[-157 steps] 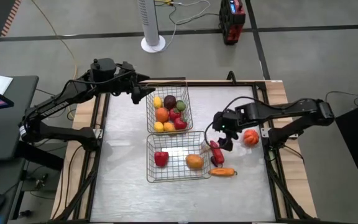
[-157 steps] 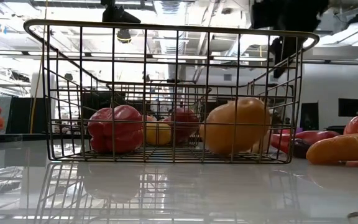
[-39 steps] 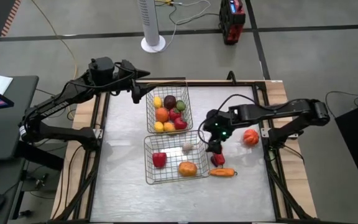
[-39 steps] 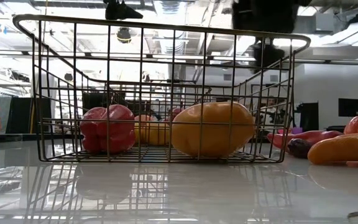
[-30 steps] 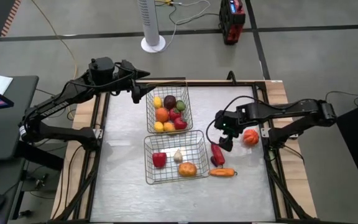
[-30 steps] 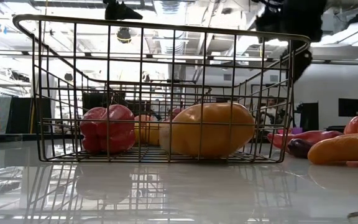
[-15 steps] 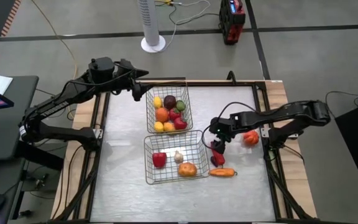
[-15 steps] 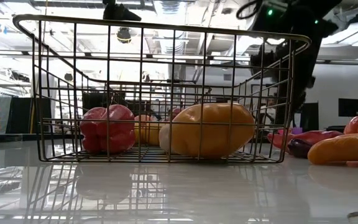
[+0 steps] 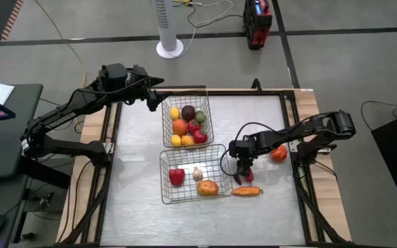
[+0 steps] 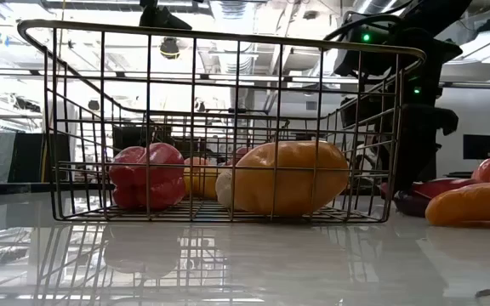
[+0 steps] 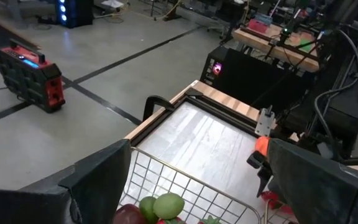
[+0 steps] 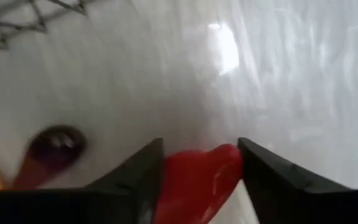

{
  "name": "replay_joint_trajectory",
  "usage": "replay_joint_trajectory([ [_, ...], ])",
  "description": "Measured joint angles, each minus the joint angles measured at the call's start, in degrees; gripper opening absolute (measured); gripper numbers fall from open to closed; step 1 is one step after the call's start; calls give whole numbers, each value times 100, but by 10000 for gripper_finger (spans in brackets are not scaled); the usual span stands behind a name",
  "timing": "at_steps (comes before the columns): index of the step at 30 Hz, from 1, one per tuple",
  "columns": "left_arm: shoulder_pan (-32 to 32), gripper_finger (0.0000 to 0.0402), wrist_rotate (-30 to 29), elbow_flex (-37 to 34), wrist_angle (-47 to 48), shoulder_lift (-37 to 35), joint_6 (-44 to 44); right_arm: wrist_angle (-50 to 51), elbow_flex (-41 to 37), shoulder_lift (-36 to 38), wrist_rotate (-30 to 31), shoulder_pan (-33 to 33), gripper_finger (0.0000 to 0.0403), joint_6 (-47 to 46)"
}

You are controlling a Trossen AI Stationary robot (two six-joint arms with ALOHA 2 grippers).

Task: Sort produce into baskets
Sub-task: Put the red chili pepper into the bottom wire basket

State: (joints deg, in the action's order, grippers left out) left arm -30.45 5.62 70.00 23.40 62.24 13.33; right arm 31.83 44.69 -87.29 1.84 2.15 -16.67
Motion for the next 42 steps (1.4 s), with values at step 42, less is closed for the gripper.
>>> replay_joint_trajectory([
  [42, -2, 363, -19, 0, -205, 0, -239, -2534, 2243, 609, -976, -489, 87, -91],
])
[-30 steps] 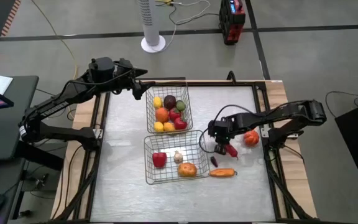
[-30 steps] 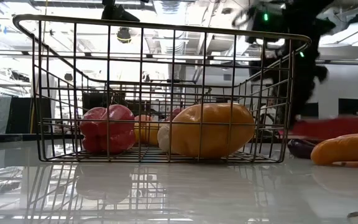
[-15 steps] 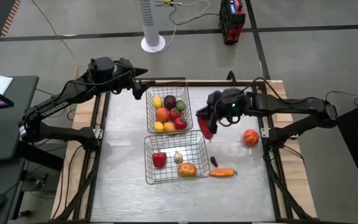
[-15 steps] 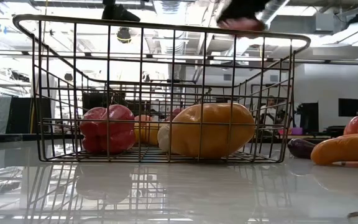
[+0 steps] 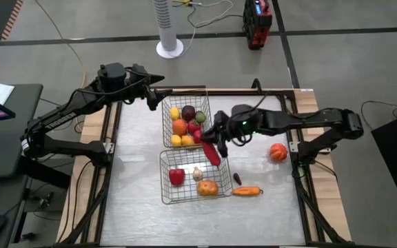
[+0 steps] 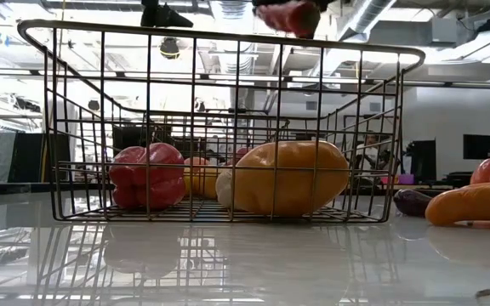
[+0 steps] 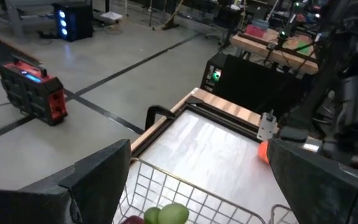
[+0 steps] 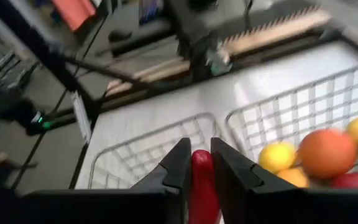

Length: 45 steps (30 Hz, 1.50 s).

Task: Sort produce into baskets
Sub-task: Put the red chili pepper into the bottom wire basket, then put the yellow chili pepper into the bottom wire basket

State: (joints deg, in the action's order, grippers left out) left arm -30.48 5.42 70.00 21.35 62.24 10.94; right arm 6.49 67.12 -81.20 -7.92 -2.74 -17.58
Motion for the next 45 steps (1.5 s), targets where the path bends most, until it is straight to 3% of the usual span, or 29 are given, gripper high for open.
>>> replay_joint_trajectory([
  [3, 0, 363, 125, 0, 111, 0, 1, -8, -1, -181, -146, 13, 119, -146],
  [8, 0, 363, 306, 0, 221, 0, 2, 296, -1, -338, -299, -48, 209, -342],
  [13, 0, 363, 497, 0, 338, 0, 31, 1462, -1, -13, -547, -211, 270, -641],
  [15, 0, 363, 538, 0, 414, 0, 15, 2169, -1, 212, -472, -215, 274, -680],
  [22, 0, 363, 538, 0, 430, 0, -65, 4071, -80, 749, 720, 454, 274, -354],
  [28, 2, 363, 414, 0, 439, 1, -165, 3934, -942, 851, 788, 867, 274, -824],
  [33, 2, 363, 305, 0, 459, 0, -67, 3151, -1586, 757, 834, 1228, 274, -1541],
  [39, 2, 363, 218, 0, 467, 0, -24, 2855, -1776, 384, 1388, 1804, 274, -1685],
  [45, 0, 363, 134, 0, 469, 0, 76, 2832, -1865, -157, 1430, 2154, 274, -1786],
])
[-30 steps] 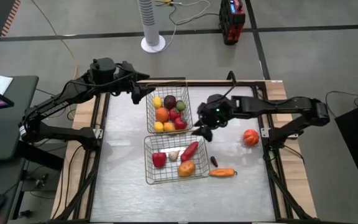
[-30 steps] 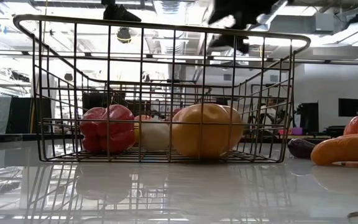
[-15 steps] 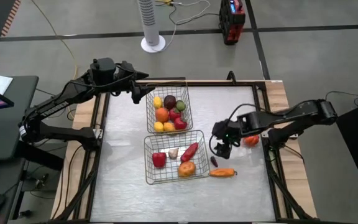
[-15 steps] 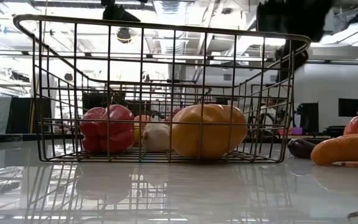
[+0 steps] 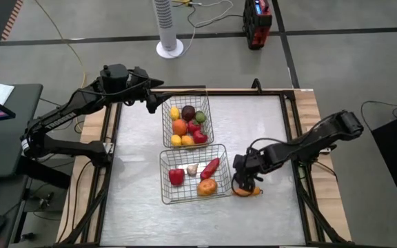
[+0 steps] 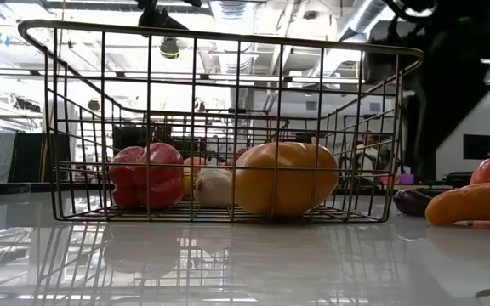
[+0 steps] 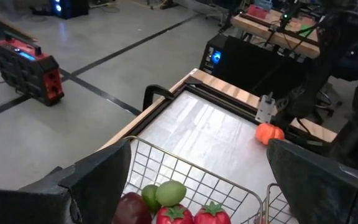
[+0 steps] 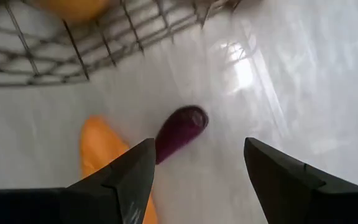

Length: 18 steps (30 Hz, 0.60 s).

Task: Sort produce into baskets
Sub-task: Put the yellow chili pepper into the bottom wire basket

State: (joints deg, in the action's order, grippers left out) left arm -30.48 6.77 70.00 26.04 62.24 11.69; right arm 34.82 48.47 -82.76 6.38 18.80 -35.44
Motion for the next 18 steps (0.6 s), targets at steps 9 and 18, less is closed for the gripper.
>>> replay_joint_trajectory([
  [9, 0, 363, 5, 0, 62, 0, 47, -698, 2, -735, 63, 102, 274, -93],
  [18, 0, 363, 88, 0, 77, 0, 15, -781, 28, -1005, 404, 108, 254, -229],
])
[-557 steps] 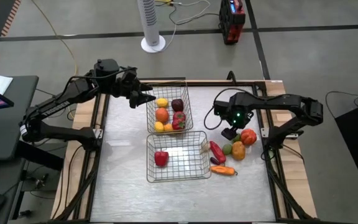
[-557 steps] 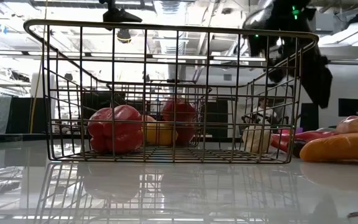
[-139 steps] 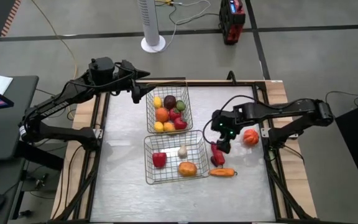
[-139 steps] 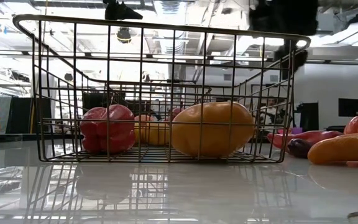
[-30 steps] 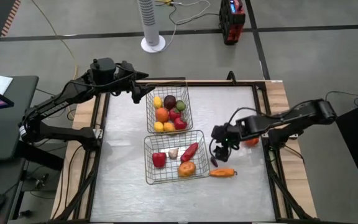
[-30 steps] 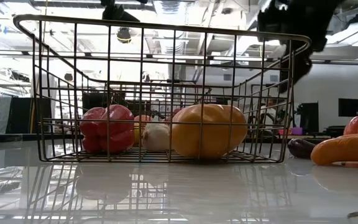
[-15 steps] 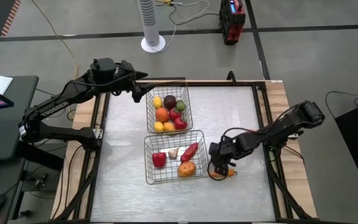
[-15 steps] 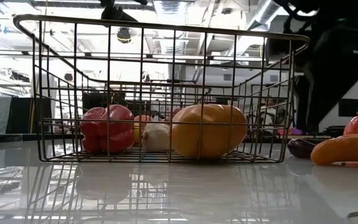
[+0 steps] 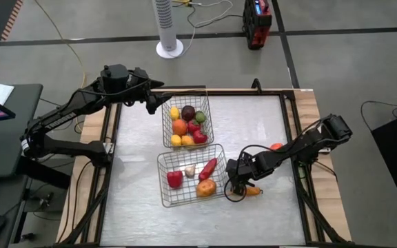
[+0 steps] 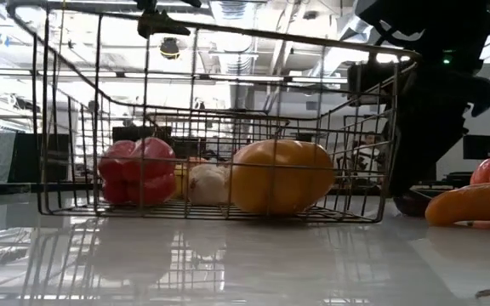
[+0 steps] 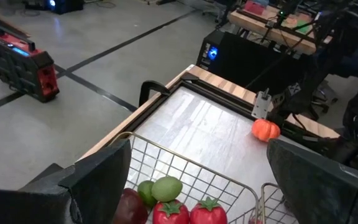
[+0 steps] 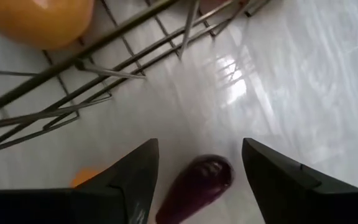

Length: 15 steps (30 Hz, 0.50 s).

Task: Sort produce into baskets
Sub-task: Put the yellow chili pepper into the bottom wire basket

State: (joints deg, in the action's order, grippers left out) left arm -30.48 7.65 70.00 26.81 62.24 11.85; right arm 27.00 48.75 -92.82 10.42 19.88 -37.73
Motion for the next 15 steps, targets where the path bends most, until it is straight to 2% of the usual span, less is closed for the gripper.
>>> replay_joint_trajectory([
  [5, 0, 363, 10, 0, -11, 0, -34, 98, -7, 26, 6, 0, 203, 23],
  [9, 0, 363, 109, 0, -11, 0, 9, -27, -66, 453, -4, -66, 167, 162],
  [12, 0, 363, 209, 0, -13, 0, 21, -216, -11, 951, 12, -174, 158, 325],
  [15, 2, 363, 213, 0, -17, 0, -19, 58, -42, 1219, -5, -260, 161, 319],
])
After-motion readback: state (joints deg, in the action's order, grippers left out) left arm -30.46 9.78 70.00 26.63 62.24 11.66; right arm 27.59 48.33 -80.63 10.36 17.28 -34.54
